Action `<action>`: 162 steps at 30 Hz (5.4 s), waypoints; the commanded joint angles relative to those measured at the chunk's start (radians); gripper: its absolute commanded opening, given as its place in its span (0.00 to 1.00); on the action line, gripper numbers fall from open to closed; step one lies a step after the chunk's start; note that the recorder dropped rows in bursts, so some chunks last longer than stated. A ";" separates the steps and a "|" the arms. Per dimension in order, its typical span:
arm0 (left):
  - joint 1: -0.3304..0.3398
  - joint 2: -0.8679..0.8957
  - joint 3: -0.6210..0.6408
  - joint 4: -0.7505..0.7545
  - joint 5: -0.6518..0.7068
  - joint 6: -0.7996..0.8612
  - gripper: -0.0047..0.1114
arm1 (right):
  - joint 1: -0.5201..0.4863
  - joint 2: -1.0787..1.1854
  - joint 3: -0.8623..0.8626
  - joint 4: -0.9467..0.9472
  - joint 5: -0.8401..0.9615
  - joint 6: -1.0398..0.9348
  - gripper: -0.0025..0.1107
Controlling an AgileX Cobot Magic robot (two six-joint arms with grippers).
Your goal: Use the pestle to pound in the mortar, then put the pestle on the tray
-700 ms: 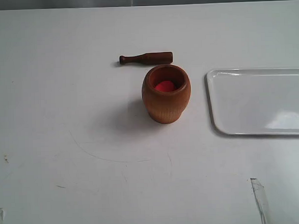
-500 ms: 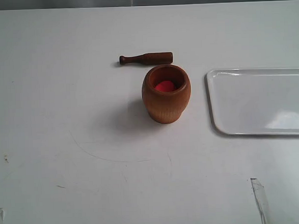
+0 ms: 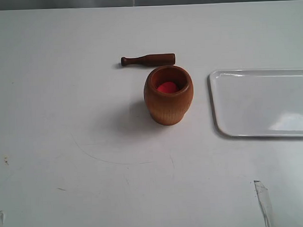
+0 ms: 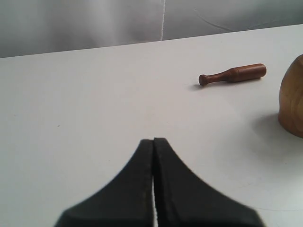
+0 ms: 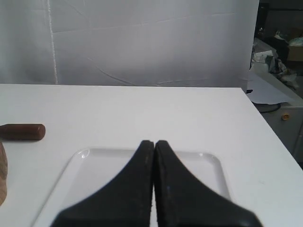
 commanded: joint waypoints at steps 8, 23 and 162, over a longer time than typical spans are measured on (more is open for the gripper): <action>-0.008 -0.001 0.001 -0.007 -0.003 -0.008 0.04 | -0.008 -0.003 0.003 0.276 -0.292 0.012 0.02; -0.008 -0.001 0.001 -0.007 -0.003 -0.008 0.04 | -0.006 -0.003 -0.094 0.308 -0.302 0.090 0.02; -0.008 -0.001 0.001 -0.007 -0.003 -0.008 0.04 | 0.606 1.836 -1.723 0.090 0.502 -0.502 0.02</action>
